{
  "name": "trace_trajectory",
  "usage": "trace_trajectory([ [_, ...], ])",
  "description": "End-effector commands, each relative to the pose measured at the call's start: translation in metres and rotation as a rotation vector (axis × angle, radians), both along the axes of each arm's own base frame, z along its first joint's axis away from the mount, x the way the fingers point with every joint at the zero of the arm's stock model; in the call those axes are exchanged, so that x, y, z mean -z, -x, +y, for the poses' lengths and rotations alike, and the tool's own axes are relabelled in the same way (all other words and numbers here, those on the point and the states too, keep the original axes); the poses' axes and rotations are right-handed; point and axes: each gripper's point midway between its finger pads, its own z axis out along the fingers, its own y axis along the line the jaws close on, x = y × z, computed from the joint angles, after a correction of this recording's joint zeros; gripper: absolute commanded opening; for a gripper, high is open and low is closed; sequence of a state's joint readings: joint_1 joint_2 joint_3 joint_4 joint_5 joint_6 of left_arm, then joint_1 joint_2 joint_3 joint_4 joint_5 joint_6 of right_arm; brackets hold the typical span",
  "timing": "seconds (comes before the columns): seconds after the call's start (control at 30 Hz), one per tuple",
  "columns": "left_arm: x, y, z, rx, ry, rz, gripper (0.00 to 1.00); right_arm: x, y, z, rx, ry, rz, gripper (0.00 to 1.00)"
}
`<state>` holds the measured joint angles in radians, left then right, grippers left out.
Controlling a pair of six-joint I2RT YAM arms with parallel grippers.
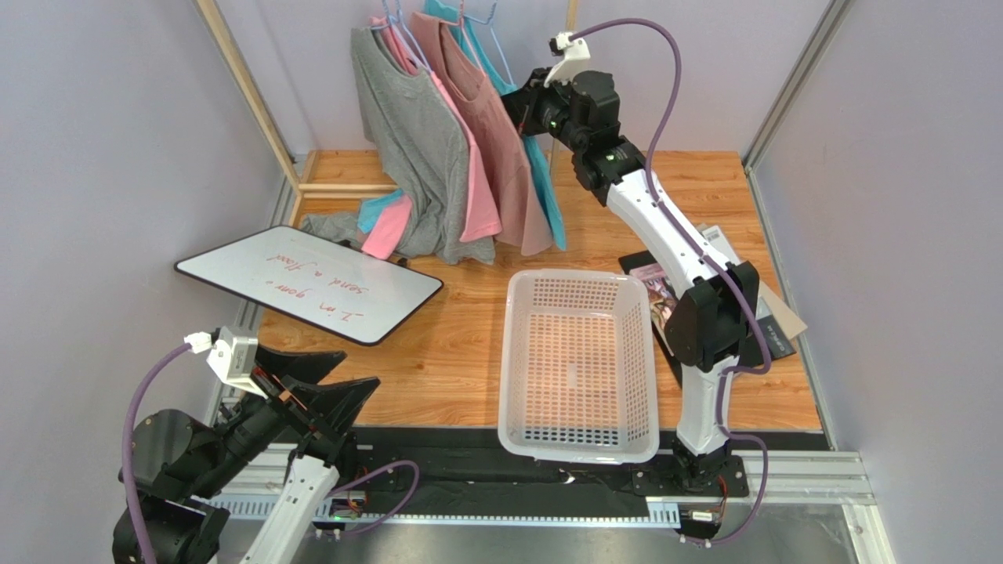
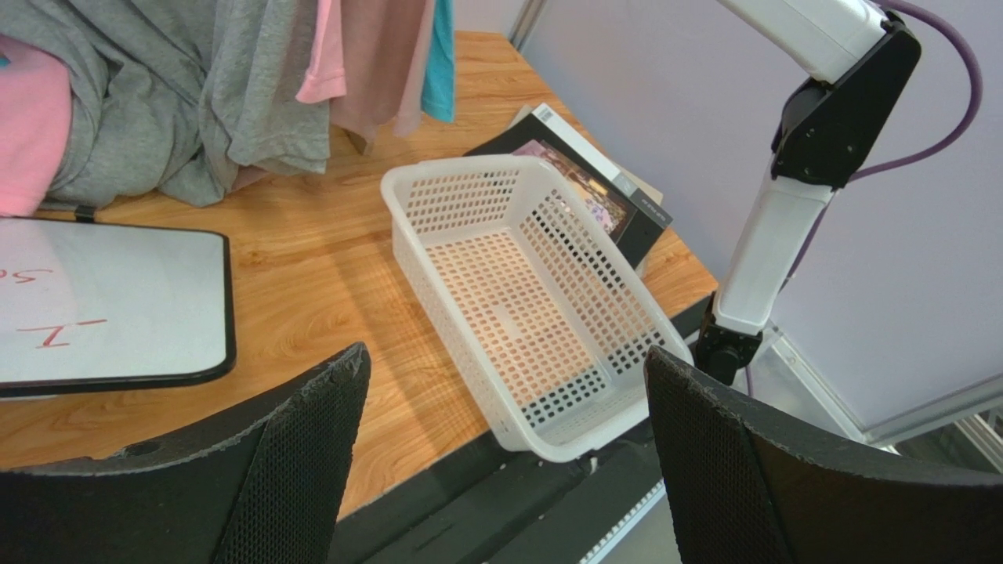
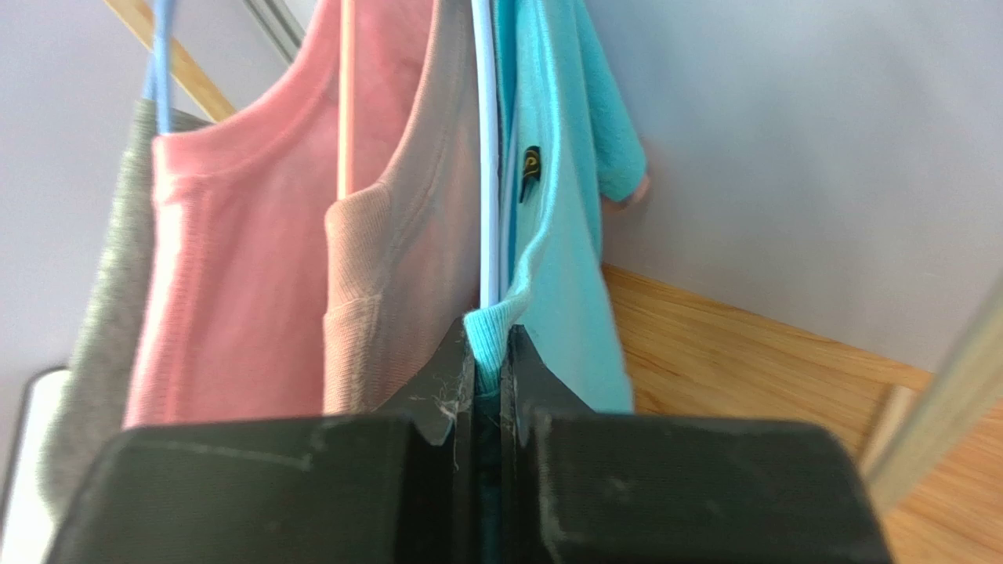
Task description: Remove the t-shirt from the hanger
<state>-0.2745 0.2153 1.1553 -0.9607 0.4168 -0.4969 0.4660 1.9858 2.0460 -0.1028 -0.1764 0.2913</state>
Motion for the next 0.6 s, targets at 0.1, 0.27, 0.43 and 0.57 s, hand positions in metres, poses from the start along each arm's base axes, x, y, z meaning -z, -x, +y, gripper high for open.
trace_trajectory([
  [0.1, -0.004, 0.005, 0.002, -0.006, 0.007, 0.007, 0.9, -0.09, 0.025, -0.018, -0.072, -0.399, -0.167, 0.0],
  [0.27, -0.001, 0.008, 0.004, -0.008, -0.007, 0.01, 0.9, -0.091, 0.034, -0.018, -0.147, -0.501, -0.22, 0.0],
  [0.43, -0.002, 0.01, 0.007, -0.022, -0.018, 0.001, 0.9, -0.095, 0.038, -0.022, -0.183, -0.611, -0.232, 0.0],
  [0.57, -0.001, 0.009, 0.007, -0.023, -0.02, 0.003, 0.9, -0.104, 0.047, -0.025, -0.237, -0.678, -0.278, 0.0],
])
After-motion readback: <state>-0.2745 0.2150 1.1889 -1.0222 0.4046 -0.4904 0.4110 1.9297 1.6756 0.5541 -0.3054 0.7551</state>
